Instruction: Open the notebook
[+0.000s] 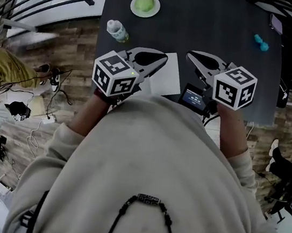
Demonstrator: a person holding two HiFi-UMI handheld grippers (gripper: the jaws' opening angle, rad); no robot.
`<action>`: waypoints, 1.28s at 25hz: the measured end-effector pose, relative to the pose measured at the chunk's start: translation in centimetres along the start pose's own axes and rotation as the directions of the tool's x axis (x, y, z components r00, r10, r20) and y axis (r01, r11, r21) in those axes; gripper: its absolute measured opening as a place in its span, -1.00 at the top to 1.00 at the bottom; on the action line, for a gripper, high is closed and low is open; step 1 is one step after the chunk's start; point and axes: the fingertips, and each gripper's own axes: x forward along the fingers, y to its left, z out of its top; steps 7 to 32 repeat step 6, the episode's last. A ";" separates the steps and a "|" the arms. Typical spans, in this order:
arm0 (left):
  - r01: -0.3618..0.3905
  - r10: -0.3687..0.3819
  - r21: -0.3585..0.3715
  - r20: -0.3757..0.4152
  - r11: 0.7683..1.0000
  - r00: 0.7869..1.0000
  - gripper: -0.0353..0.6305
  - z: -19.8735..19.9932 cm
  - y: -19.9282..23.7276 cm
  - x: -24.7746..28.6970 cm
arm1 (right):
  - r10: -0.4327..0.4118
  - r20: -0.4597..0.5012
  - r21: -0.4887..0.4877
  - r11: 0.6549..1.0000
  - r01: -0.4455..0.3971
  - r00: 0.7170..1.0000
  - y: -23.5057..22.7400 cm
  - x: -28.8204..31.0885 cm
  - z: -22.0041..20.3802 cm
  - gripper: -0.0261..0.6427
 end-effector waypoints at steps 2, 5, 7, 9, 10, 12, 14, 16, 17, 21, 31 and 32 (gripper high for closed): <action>-0.006 0.006 0.005 -0.004 1.000 1.000 0.88 -0.2 -0.5 0.1 | -0.003 0.012 -0.003 1.000 0.003 1.000 0.0 -0.8 -0.3 0.87; -0.018 0.018 0.011 -0.008 1.000 1.000 0.88 -0.9 -2.2 0.1 | -0.006 0.027 -0.017 1.000 0.007 1.000 0.6 -2.5 -1.2 0.87; -0.021 0.022 0.012 -0.009 1.000 1.000 0.88 -1.2 -2.8 0.1 | -0.007 0.031 -0.022 1.000 0.008 0.999 0.8 -3.1 -1.5 0.87; -0.021 0.022 0.012 -0.009 1.000 1.000 0.88 -1.2 -2.8 0.1 | -0.007 0.031 -0.022 1.000 0.008 0.999 0.8 -3.1 -1.5 0.87; -0.021 0.022 0.012 -0.009 1.000 1.000 0.88 -1.2 -2.8 0.1 | -0.007 0.031 -0.022 1.000 0.008 0.999 0.8 -3.1 -1.5 0.87; -0.021 0.022 0.012 -0.009 1.000 1.000 0.88 -1.2 -2.8 0.1 | -0.007 0.031 -0.022 1.000 0.008 0.999 0.8 -3.1 -1.5 0.87; -0.021 0.022 0.012 -0.009 1.000 1.000 0.88 -1.2 -2.8 0.1 | -0.007 0.031 -0.022 1.000 0.008 0.999 0.8 -3.1 -1.5 0.87; -0.021 0.022 0.012 -0.009 1.000 1.000 0.88 -1.2 -2.8 0.1 | -0.007 0.031 -0.022 1.000 0.008 0.999 0.8 -3.1 -1.5 0.87; -0.021 0.022 0.012 -0.009 1.000 1.000 0.88 -1.2 -2.8 0.1 | -0.007 0.031 -0.022 1.000 0.008 0.999 0.8 -3.1 -1.5 0.87; -0.021 0.022 0.012 -0.009 1.000 1.000 0.88 -1.2 -2.8 0.1 | -0.007 0.031 -0.022 1.000 0.008 0.999 0.8 -3.1 -1.5 0.87; -0.021 0.022 0.012 -0.009 1.000 1.000 0.88 -1.2 -2.8 0.1 | -0.007 0.031 -0.022 1.000 0.008 0.999 0.8 -3.1 -1.5 0.87; -0.021 0.022 0.012 -0.009 1.000 1.000 0.88 -1.2 -2.8 0.1 | -0.007 0.031 -0.022 1.000 0.008 0.999 0.8 -3.1 -1.5 0.87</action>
